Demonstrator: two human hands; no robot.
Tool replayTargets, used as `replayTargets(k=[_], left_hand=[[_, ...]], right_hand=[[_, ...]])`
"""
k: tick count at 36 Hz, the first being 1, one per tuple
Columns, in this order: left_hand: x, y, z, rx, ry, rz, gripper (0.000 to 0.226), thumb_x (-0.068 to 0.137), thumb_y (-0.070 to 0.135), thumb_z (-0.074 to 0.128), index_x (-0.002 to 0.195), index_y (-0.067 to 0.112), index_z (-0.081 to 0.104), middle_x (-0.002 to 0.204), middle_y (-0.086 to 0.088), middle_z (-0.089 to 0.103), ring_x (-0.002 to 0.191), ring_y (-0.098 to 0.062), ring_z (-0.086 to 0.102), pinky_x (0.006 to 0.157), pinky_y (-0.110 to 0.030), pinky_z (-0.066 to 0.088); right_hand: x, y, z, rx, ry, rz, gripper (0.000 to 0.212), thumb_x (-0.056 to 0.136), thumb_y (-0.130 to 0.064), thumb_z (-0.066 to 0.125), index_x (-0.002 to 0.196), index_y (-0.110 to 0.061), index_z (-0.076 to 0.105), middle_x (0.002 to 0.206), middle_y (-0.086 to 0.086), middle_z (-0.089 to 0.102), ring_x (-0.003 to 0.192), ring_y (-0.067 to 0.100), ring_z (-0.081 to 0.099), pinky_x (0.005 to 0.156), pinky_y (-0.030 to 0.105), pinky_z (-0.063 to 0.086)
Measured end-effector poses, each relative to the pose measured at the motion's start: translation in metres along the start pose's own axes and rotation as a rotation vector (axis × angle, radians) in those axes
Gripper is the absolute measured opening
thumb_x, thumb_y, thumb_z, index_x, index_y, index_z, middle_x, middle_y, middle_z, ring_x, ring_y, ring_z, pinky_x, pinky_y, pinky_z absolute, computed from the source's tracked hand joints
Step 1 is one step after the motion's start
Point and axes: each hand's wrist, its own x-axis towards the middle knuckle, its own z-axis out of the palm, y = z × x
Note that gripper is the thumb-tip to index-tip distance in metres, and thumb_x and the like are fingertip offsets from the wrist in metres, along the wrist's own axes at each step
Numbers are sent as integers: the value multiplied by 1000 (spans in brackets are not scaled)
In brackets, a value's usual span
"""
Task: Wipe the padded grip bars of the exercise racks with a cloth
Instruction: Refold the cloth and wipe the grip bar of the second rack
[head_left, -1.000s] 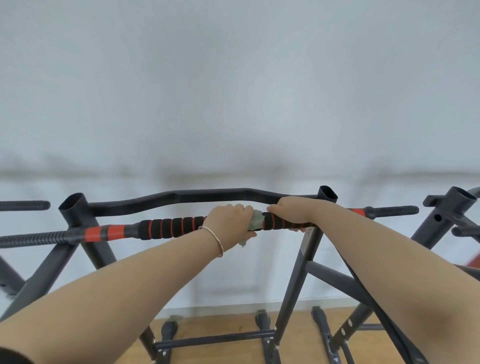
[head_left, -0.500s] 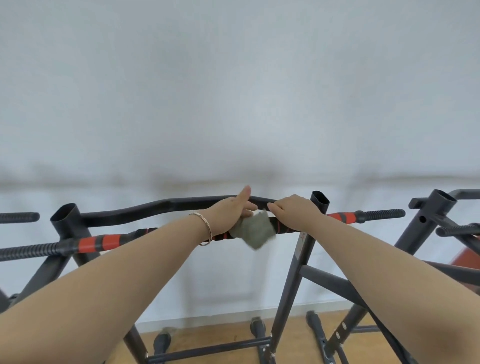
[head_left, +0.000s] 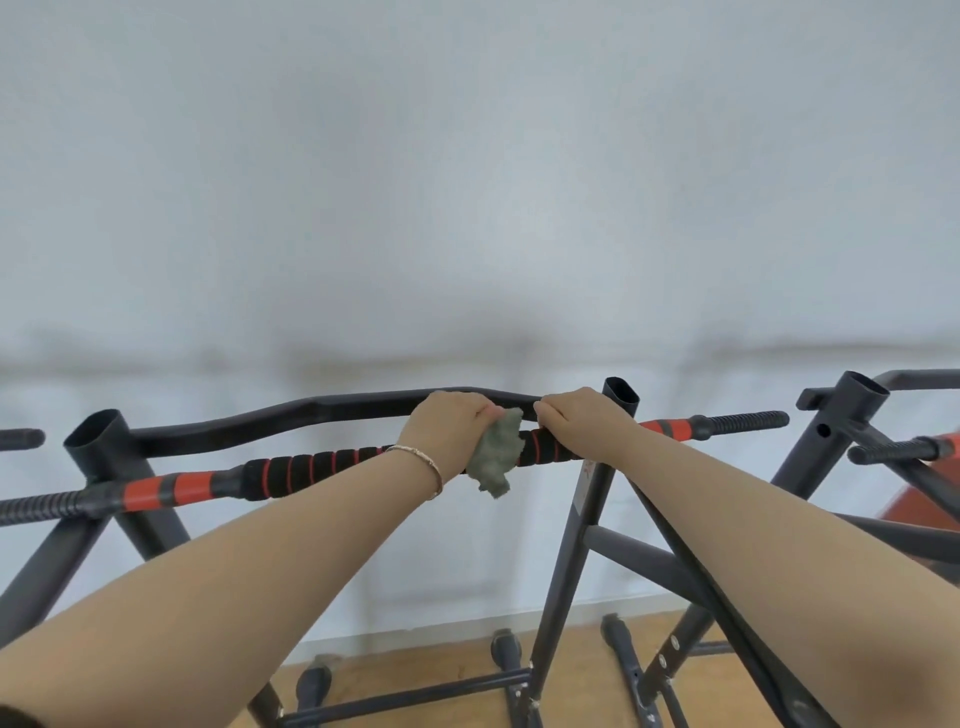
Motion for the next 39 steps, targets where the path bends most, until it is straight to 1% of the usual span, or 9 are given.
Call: replayTargets(k=[3, 9, 16, 24, 26, 29, 32, 36, 39], left_hand=[[1, -2, 15, 253, 60, 6, 51, 85, 54, 65, 127, 28, 53, 123, -1, 50, 111, -26, 50, 78, -35, 43], [8, -10, 24, 67, -168, 12, 52, 87, 72, 46, 89, 20, 45, 82, 3, 59, 71, -16, 55, 63, -33, 42], [27, -18, 14, -114, -395, -13, 44, 83, 70, 54, 84, 26, 53, 83, 7, 64, 74, -11, 61, 62, -28, 46], [9, -13, 34, 82, -102, 51, 38, 91, 59, 49, 90, 22, 40, 72, 11, 49, 56, -4, 43, 57, -31, 36], [9, -13, 35, 57, -139, 52, 40, 91, 62, 47, 89, 22, 40, 70, 10, 55, 58, -7, 50, 59, -32, 42], [19, -17, 22, -100, -338, 12, 45, 86, 70, 47, 88, 25, 50, 78, 6, 66, 71, -12, 62, 60, -30, 44], [27, -21, 8, -239, -485, -40, 54, 82, 77, 43, 88, 26, 59, 86, 8, 66, 79, -12, 62, 67, -30, 44], [28, -19, 10, -212, -480, -20, 45, 83, 72, 51, 85, 27, 55, 86, 8, 65, 74, -9, 60, 60, -27, 40], [23, -14, 15, -133, -402, -3, 39, 89, 62, 54, 88, 24, 48, 86, 6, 60, 73, -11, 57, 58, -27, 39]], right_hand=[[-3, 3, 1, -19, -13, -39, 39, 102, -31, 32, 72, -10, 46, 66, 5, 54, 68, 23, 52, 68, 44, 46], [-14, 0, 10, -365, 70, -286, 24, 102, -20, 43, 79, -18, 43, 68, -7, 41, 60, 22, 50, 50, 39, 46], [-2, 3, 23, -485, 80, -289, 27, 101, -26, 22, 85, -18, 42, 69, -2, 47, 62, 27, 54, 53, 34, 41], [29, -7, -10, 219, -648, 261, 54, 90, -54, 33, 85, -10, 64, 70, 11, 70, 58, 25, 63, 69, 37, 57], [25, -9, -8, 183, -589, 208, 62, 92, -59, 30, 81, -9, 65, 69, 14, 71, 55, 24, 65, 74, 40, 60], [7, -5, 4, -150, -196, -74, 73, 91, -66, 8, 77, -14, 57, 63, -2, 62, 58, 20, 59, 57, 34, 45], [-13, 8, 21, -390, 92, -224, 53, 97, -61, 13, 82, -23, 47, 67, -8, 51, 61, 16, 54, 51, 35, 42], [-12, 12, 26, -467, 155, -260, 49, 99, -57, 14, 77, -22, 41, 60, -6, 48, 53, 17, 53, 47, 36, 42], [3, 9, 18, -340, -5, -224, 57, 91, -61, 4, 71, -22, 41, 57, -5, 50, 56, 24, 54, 53, 36, 41]])
